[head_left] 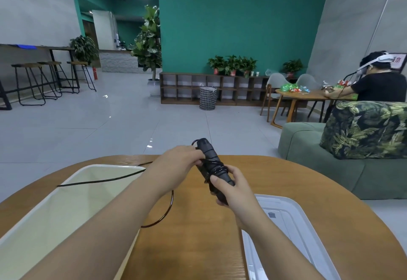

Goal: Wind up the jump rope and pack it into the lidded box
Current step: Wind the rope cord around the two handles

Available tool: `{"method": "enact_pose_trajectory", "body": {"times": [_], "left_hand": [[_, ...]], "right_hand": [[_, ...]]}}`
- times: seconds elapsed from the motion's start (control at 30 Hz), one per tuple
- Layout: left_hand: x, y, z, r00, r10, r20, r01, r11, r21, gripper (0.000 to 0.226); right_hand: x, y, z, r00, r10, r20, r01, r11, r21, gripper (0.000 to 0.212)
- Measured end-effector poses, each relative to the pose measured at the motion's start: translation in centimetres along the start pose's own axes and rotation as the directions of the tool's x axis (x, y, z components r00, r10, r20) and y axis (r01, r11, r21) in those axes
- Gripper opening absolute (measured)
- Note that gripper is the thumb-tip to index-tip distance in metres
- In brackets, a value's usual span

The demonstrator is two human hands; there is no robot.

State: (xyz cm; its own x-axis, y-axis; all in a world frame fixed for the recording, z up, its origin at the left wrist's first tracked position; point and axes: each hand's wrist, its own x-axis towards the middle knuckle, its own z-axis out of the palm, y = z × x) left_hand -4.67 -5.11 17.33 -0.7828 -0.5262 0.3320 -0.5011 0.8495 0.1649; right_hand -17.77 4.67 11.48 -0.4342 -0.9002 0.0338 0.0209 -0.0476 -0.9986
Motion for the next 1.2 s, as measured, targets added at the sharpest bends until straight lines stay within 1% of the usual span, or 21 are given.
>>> {"method": "enact_pose_trajectory", "body": {"times": [0.13,0.27,0.33,0.4,0.47,0.53,0.6,0.67,0.7,0.73,0.77,0.8,0.83,0.87,0.9,0.93,0.97,1.0,1.1,1.17,1.2], "left_hand": [[0.4,1.2,0.8,0.994,-0.094,-0.047,0.086,0.985,-0.151,0.02],[1.1,1.8,0.6,0.994,-0.091,-0.065,0.071,0.961,-0.266,0.022],[1.4,1.6,0.5,0.993,-0.112,-0.043,0.094,0.95,-0.299,0.025],[1.3,1.2,0.7,0.987,-0.158,-0.027,0.141,0.933,-0.33,0.027],[1.3,0.7,1.0,0.979,-0.2,-0.021,0.18,0.915,-0.36,0.027],[1.5,0.5,1.1,0.979,-0.201,-0.012,0.177,0.887,-0.427,0.026],[1.6,0.6,1.1,0.988,-0.155,0.012,0.136,0.827,-0.545,0.025],[1.6,0.8,1.1,0.99,-0.126,0.056,0.131,0.729,-0.671,0.027],[1.6,0.8,1.0,0.99,-0.127,0.059,0.131,0.688,-0.714,0.028],[1.5,0.8,1.0,0.99,-0.132,0.04,0.12,0.675,-0.728,0.029],[1.4,0.7,0.9,0.99,-0.144,-0.001,0.099,0.689,-0.718,0.034],[1.3,0.6,1.1,0.987,-0.156,-0.041,0.087,0.727,-0.681,0.038],[1.2,0.5,1.1,0.984,-0.166,-0.07,0.086,0.77,-0.632,0.04],[1.0,0.5,1.2,0.982,-0.171,-0.083,0.093,0.81,-0.579,0.04],[0.9,0.5,1.4,0.981,-0.172,-0.089,0.099,0.841,-0.532,0.039],[0.9,0.4,1.7,0.981,-0.175,-0.082,0.112,0.861,-0.496,0.038],[0.9,0.5,2.0,0.98,-0.179,-0.081,0.121,0.873,-0.473,0.037],[1.0,0.4,2.2,0.979,-0.188,-0.084,0.129,0.88,-0.457,0.037],[1.0,0.4,2.5,0.973,-0.201,-0.114,0.137,0.898,-0.418,0.033],[0.9,0.1,2.9,0.971,-0.218,-0.096,0.165,0.907,-0.388,0.026],[0.8,0.0,3.1,0.97,-0.226,-0.086,0.181,0.914,-0.364,0.026]], "right_hand": [[0.5,-1.4,-0.1,0.998,-0.014,-0.06,0.024,0.985,0.17,0.034],[1.1,-2.9,-0.2,0.997,0.014,-0.074,0.008,0.955,0.296,0.037],[1.4,-3.8,-0.7,0.996,0.048,-0.072,-0.015,0.911,0.412,0.034],[1.6,-4.7,-1.3,0.997,0.077,-0.029,-0.052,0.864,0.502,0.036],[1.6,-5.2,-1.6,0.993,0.101,0.054,-0.114,0.851,0.513,0.041],[1.4,-5.4,-1.8,0.98,0.133,0.146,-0.19,0.838,0.511,0.04],[1.3,-5.4,-1.9,0.965,0.147,0.216,-0.243,0.81,0.534,0.037],[1.1,-5.4,-2.0,0.954,0.158,0.255,-0.28,0.778,0.563,0.037],[1.1,-5.4,-2.0,0.949,0.163,0.268,-0.292,0.774,0.563,0.038],[1.1,-5.2,-2.0,0.949,0.166,0.269,-0.292,0.786,0.545,0.038],[1.2,-5.1,-1.8,0.955,0.158,0.253,-0.27,0.82,0.505,0.037],[1.4,-4.8,-1.8,0.972,0.128,0.198,-0.204,0.876,0.438,0.034],[1.7,-4.4,-1.7,0.992,0.069,0.106,-0.101,0.937,0.335,0.028],[1.9,-4.2,-1.6,1.0,-0.017,-0.002,0.017,0.98,0.2,0.027],[1.9,-4.1,-1.6,0.986,-0.135,-0.095,0.14,0.989,0.041,0.034],[2.0,-4.1,-1.4,0.959,-0.255,-0.127,0.241,0.964,-0.112,0.041],[2.1,-3.9,-1.3,0.933,-0.343,-0.111,0.31,0.92,-0.24,0.045],[2.2,-3.6,-1.0,0.919,-0.387,-0.071,0.345,0.88,-0.326,0.046],[2.2,-2.9,-0.7,0.946,-0.322,0.04,0.303,0.83,-0.469,0.039],[2.1,-2.7,-0.7,0.961,-0.265,0.081,0.262,0.771,-0.58,0.056],[2.0,-2.8,-0.7,0.963,-0.251,0.099,0.253,0.709,-0.658,0.066]]}}
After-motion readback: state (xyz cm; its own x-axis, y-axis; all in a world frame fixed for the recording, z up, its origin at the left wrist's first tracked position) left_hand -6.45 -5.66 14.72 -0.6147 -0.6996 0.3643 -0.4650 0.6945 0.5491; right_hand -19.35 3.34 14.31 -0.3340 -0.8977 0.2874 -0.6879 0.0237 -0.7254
